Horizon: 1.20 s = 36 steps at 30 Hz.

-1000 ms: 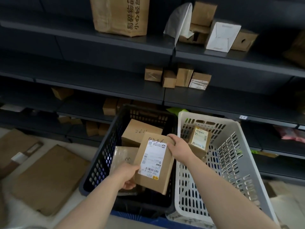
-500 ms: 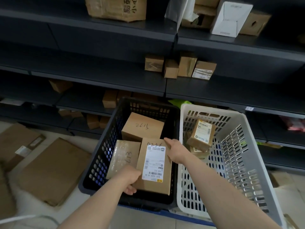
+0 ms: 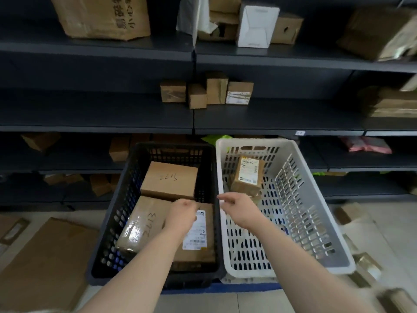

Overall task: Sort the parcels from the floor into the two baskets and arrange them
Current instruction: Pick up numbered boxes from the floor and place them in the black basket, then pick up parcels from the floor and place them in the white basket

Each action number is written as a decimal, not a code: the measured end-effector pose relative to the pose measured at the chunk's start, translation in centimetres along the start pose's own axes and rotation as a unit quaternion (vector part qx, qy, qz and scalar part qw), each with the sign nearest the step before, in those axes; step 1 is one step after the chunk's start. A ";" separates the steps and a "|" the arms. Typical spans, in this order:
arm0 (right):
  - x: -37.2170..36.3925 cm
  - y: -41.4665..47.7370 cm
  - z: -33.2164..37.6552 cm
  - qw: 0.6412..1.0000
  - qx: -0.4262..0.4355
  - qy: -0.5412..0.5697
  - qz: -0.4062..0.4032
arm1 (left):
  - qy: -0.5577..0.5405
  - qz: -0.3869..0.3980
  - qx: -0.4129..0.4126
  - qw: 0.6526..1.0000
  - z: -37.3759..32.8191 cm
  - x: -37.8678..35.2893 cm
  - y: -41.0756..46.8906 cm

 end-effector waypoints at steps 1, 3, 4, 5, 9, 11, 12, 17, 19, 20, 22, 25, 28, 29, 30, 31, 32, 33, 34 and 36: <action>1.0 -0.8 -0.5 1.000 -0.002 0.015 -0.018 | -0.005 -0.001 -0.019 1.000 -1.0 -1.0 -0.3; 3.4 -2.4 -1.9 0.997 -0.014 0.048 -0.055 | -0.017 0.015 -0.046 0.999 -2.8 -3.4 -1.0; 4.7 -3.3 -2.8 0.994 -0.024 0.068 -0.078 | -0.016 0.027 -0.062 0.998 -3.5 -4.8 -1.5; 6.0 -4.3 -3.8 0.990 -0.037 0.087 -0.104 | -0.012 0.039 -0.076 0.996 -4.2 -6.2 -2.1; 11.1 -8.9 -9.0 0.966 -0.095 0.157 -0.181 | 0.002 0.091 -0.107 0.990 -5.5 -12.7 -5.2; 13.5 -11.3 -12.2 0.952 -0.113 0.187 -0.215 | 0.018 0.126 -0.114 0.985 -5.5 -16.2 -7.1; 14.6 -12.7 -13.9 0.944 -0.122 0.196 -0.234 | 0.026 0.145 -0.118 0.982 -5.5 -18.0 -8.1; 19.6 -20.9 -23.3 0.905 -0.164 0.239 -0.312 | 0.054 0.217 -0.134 0.965 -5.0 -27.9 -14.5; 21.5 -24.4 -27.9 0.887 -0.185 0.260 -0.333 | 0.062 0.246 -0.136 0.958 -4.4 -32.3 -17.6; 22.4 -26.0 -30.3 0.878 -0.195 0.272 -0.343 | 0.068 0.260 -0.138 0.953 -4.0 -34.5 -19.2; 24.0 -29.6 -35.1 0.859 -0.215 0.289 -0.365 | 0.093 0.290 -0.141 0.942 -3.1 -39.1 -22.5; 25.9 -34.9 -42.1 0.823 -0.243 0.304 -0.413 | 0.119 0.329 -0.142 0.926 -1.0 -45.7 -27.2; 26.7 -39.5 -48.4 0.795 -0.268 0.323 -0.438 | 0.144 0.357 -0.143 0.912 1.4 -51.7 -31.5; 26.7 -40.9 -50.4 0.786 -0.280 0.330 -0.442 | 0.153 0.363 -0.142 0.908 2.2 -53.4 -32.8; 26.6 -42.2 -52.3 0.776 -0.291 0.337 -0.447 | 0.160 0.367 -0.140 0.906 3.0 -54.9 -33.9; 26.4 -43.3 -54.1 0.768 -0.300 0.343 -0.450 | 0.167 0.372 -0.137 0.903 3.9 -56.4 -34.9; 26.1 -44.3 -55.7 0.760 -0.306 0.350 -0.455 | 0.177 0.376 -0.134 0.899 4.7 -57.8 -35.7; 25.8 -45.2 -57.2 0.751 -0.314 0.357 -0.458 | 0.191 0.381 -0.132 0.895 5.6 -59.1 -36.4; 25.4 -46.0 -58.7 0.743 -0.322 0.366 -0.460 | 0.204 0.385 -0.131 0.891 6.3 -60.2 -36.9; 24.7 -47.4 -61.1 0.725 -0.333 0.387 -0.462 | 0.220 0.392 -0.124 0.885 7.5 -62.6 -37.7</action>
Point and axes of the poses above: each hand's wrist, its own y-axis towards the middle knuckle, its own x-axis out of the back of the hand, z = x × y, the point moved 4 cm from there along y, towards the middle knuckle, and after that the axes turned 6 degrees about -x, right-handed, at the moved point
